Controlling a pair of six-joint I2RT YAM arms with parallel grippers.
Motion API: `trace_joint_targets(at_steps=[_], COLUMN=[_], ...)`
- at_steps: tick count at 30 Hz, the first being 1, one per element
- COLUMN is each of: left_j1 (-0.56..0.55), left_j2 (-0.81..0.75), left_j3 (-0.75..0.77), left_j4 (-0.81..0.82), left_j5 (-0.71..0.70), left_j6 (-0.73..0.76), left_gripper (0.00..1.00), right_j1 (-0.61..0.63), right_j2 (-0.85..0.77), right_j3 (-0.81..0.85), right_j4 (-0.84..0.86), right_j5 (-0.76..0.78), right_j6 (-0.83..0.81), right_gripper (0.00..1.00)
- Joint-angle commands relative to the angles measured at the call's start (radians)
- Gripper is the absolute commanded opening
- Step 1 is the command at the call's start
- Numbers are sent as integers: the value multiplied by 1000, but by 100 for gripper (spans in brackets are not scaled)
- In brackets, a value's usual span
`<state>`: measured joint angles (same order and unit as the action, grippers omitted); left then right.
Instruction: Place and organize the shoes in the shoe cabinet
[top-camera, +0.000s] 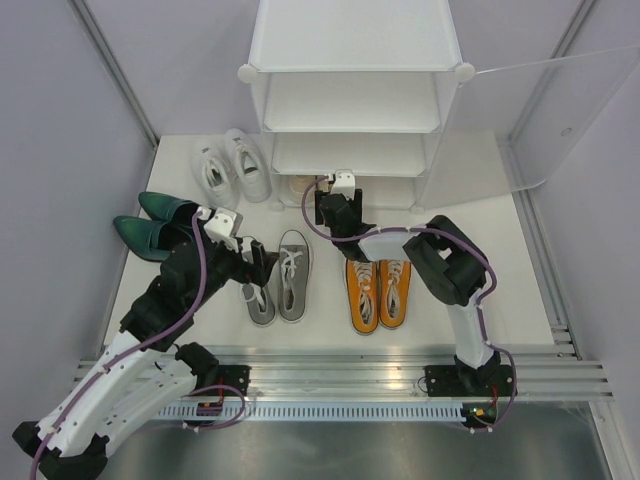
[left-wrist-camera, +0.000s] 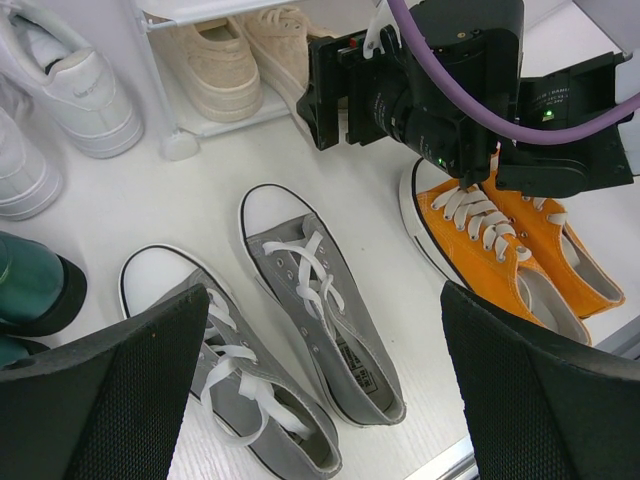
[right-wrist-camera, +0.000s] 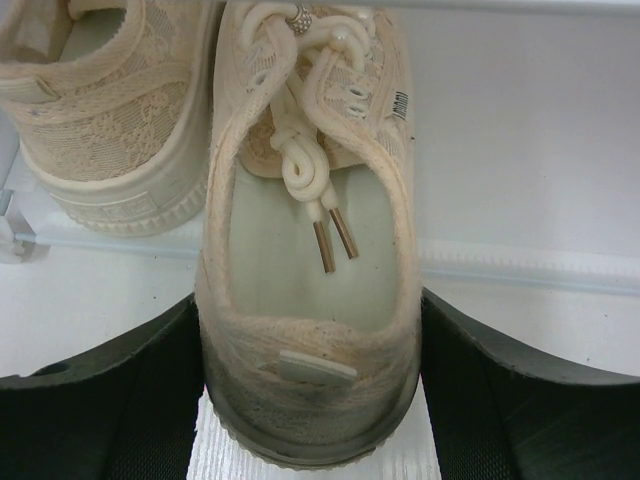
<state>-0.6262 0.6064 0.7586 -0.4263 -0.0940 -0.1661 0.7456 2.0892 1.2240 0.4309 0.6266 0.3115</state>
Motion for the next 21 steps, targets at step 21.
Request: trace_joint_targets(at_steps=[21], left_j1=[-7], left_j2=[4], left_j3=[39], left_j4=[-11], left_j5=[14], left_j6=[39], left_gripper=[100], right_j1=[-2], right_j2=[-136], right_j3=[-110], right_j4=[31], right_j5=[-143], right_j6=[55], right_gripper=[98])
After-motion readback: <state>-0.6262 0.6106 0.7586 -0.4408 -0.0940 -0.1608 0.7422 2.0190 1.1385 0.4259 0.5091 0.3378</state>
